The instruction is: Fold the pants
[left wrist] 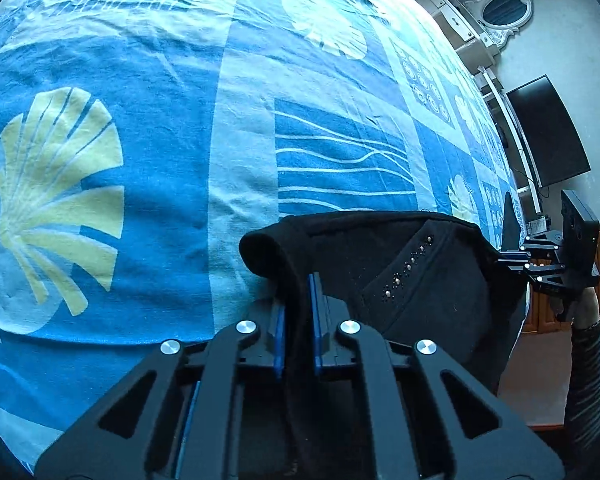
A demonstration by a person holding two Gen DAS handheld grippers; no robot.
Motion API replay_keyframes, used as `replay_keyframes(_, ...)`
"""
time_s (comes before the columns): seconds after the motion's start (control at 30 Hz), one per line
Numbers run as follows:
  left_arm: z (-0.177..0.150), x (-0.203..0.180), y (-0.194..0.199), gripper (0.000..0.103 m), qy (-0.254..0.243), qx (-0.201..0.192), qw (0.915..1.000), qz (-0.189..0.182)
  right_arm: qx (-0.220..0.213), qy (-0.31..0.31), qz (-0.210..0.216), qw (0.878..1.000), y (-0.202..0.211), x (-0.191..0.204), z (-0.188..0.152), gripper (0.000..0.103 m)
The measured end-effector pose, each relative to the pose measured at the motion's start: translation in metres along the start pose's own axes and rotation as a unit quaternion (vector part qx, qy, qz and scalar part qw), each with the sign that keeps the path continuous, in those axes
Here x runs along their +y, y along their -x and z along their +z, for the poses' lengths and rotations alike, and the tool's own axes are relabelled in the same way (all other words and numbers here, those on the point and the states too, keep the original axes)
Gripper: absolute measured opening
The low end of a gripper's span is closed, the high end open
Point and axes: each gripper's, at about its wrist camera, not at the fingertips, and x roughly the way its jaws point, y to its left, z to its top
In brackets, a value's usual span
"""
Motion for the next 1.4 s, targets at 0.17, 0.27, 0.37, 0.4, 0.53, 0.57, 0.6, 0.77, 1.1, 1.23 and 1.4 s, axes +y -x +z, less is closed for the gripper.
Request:
replay_keyframes(0.17,0.021,-0.002,0.045,0.005,0.015,-0.071,0.9972,-0.019,-0.072,-0.019,-0.085,0.994,0.037,-0.007,0.008,0.007)
replay_keyframes(0.27,0.017,-0.001,0.071,0.005,0.014,-0.096,0.9948,-0.031,-0.143,-0.033,-0.079,0.986,0.073,-0.001,-0.004,0.007)
replay_keyframes(0.37,-0.005,-0.004,0.093,0.005,0.005,-0.113,0.9927,-0.042,-0.189,-0.008,-0.099,0.977,0.093,0.026,-0.036,0.007)
replay_keyframes(0.4,-0.017,-0.005,0.1,0.005,0.004,-0.12,0.9915,-0.05,-0.198,0.004,-0.112,0.974,0.095,0.038,-0.049,0.007)
replay_keyframes(0.53,-0.075,-0.011,0.115,0.005,-0.001,-0.13,0.9904,-0.047,-0.204,0.037,-0.124,0.97,0.082,0.078,-0.103,0.007)
replay_keyframes(0.57,-0.092,-0.012,0.115,0.005,0.003,-0.129,0.9905,-0.047,-0.199,0.043,-0.126,0.971,0.074,0.087,-0.117,0.007)
replay_keyframes(0.6,-0.107,-0.01,0.117,0.005,0.01,-0.128,0.9905,-0.048,-0.195,0.05,-0.131,0.971,0.065,0.095,-0.131,0.007)
replay_keyframes(0.77,-0.176,-0.004,0.116,0.018,0.021,-0.124,0.9911,-0.044,-0.158,0.04,-0.128,0.978,0.013,0.113,-0.183,0.008)
replay_keyframes(1.1,-0.264,0.037,0.129,0.072,0.214,-0.162,0.9551,-0.127,-0.217,-0.134,-0.006,0.967,0.015,0.113,-0.24,0.062)
replay_keyframes(1.23,-0.271,0.009,0.121,0.073,0.207,-0.181,0.9551,-0.109,-0.259,-0.278,0.113,0.918,0.016,0.091,-0.263,0.062)
replay_keyframes(1.4,-0.272,-0.019,0.098,0.073,0.212,-0.175,0.954,-0.12,-0.283,-0.409,0.205,0.843,-0.006,0.067,-0.285,0.062)
